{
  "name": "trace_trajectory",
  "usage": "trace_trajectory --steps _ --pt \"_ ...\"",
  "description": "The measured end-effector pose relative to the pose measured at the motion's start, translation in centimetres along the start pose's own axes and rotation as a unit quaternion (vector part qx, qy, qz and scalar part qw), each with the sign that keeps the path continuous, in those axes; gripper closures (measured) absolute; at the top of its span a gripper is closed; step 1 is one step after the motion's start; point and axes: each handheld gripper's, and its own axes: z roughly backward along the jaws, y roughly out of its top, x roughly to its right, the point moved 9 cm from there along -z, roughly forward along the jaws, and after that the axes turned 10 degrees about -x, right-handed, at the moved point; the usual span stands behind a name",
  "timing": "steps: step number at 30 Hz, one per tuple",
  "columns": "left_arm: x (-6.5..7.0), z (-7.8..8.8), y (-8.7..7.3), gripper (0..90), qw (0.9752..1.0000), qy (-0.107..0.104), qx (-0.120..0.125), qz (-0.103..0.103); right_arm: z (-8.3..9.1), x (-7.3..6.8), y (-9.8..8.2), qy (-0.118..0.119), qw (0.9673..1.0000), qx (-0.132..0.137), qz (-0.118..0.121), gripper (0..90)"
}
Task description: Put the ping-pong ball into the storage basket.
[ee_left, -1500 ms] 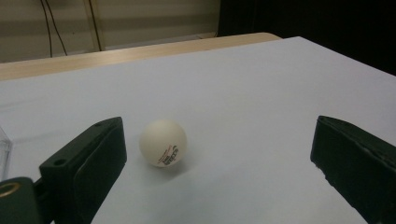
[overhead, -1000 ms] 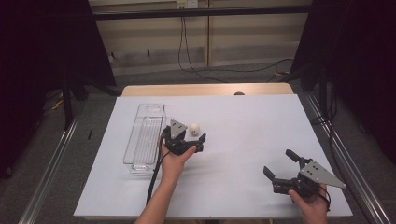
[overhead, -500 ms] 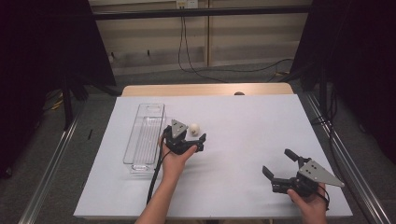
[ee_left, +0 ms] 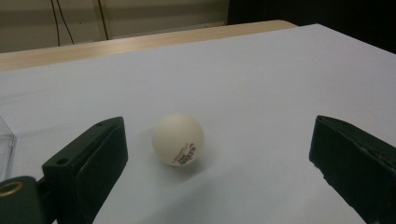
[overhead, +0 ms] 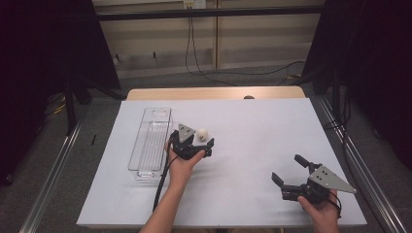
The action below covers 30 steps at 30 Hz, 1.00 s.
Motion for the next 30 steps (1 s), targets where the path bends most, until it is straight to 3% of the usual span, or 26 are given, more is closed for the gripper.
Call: trace_trajectory --steps 9,15,17,19,30 --pt "0.1 -0.7 -0.2 5.4 0.9999 0.002 -0.002 0.011 -0.1 0.1 0.0 -0.002 1.0 -0.002 -0.001 0.0" --pt "0.0 -0.7 -0.1 5.4 1.0 0.004 -0.003 0.0 -0.1 0.0 0.0 0.001 1.0 -0.001 0.004 0.1" --pt "0.2 -0.6 -0.1 5.4 1.0 0.004 0.0 0.009 -0.2 -0.1 0.1 0.001 1.0 0.001 0.002 0.1" --pt "0.1 -0.5 -0.2 5.1 0.9999 0.004 -0.012 -0.002 -0.1 -0.2 0.0 0.004 1.0 -0.001 0.005 0.1" --pt "0.1 -1.2 0.4 4.2 0.9997 0.008 -0.024 0.003 0.1 -0.1 -0.1 0.005 1.0 -0.002 0.002 0.1"
